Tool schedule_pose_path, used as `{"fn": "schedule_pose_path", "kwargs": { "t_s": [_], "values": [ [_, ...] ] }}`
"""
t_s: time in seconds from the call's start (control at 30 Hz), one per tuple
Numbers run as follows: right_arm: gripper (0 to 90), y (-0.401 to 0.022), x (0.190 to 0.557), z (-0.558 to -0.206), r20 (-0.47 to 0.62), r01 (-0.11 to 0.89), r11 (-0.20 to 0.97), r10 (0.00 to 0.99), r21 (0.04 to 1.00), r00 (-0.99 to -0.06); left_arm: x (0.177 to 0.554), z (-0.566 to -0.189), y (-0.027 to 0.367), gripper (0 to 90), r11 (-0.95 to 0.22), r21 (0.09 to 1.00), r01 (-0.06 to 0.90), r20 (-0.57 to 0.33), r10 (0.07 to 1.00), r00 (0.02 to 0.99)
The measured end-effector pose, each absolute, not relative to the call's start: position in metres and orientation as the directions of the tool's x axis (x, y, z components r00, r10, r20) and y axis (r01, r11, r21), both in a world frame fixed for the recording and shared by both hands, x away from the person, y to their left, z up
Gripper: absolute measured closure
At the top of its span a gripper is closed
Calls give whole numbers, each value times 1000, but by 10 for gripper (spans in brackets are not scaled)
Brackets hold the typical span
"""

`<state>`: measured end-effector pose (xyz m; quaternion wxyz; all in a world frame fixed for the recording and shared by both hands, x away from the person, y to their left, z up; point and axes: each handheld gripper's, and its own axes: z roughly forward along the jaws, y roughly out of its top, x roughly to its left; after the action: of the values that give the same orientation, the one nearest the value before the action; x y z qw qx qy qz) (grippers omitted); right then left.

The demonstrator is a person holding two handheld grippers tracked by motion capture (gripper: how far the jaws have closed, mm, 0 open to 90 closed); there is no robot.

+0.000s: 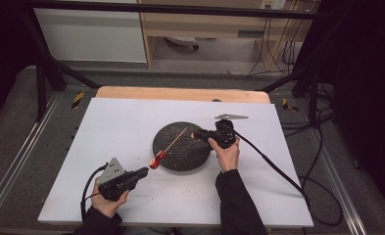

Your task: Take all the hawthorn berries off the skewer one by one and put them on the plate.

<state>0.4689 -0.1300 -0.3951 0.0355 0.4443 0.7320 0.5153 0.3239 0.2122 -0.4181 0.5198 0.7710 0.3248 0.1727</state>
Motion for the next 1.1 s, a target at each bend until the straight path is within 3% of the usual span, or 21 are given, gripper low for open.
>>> {"fn": "schedule_pose_path", "kwargs": {
  "t_s": [0.4, 0.67, 1.1],
  "values": [
    [732, -105, 476, -436, 393, 667, 154, 703, 729, -592, 328, -421, 214, 882, -240, 909, 341, -90, 685, 723],
    [713, -102, 475, -444, 375, 685, 188, 720, 704, -583, 327, -422, 212, 882, -247, 907, 342, -90, 680, 728],
    [351, -110, 459, -419, 311, 611, 199, 718, 766, -623, 327, -422, 210, 882, -252, 904, 346, -92, 675, 732]
  ]
}}
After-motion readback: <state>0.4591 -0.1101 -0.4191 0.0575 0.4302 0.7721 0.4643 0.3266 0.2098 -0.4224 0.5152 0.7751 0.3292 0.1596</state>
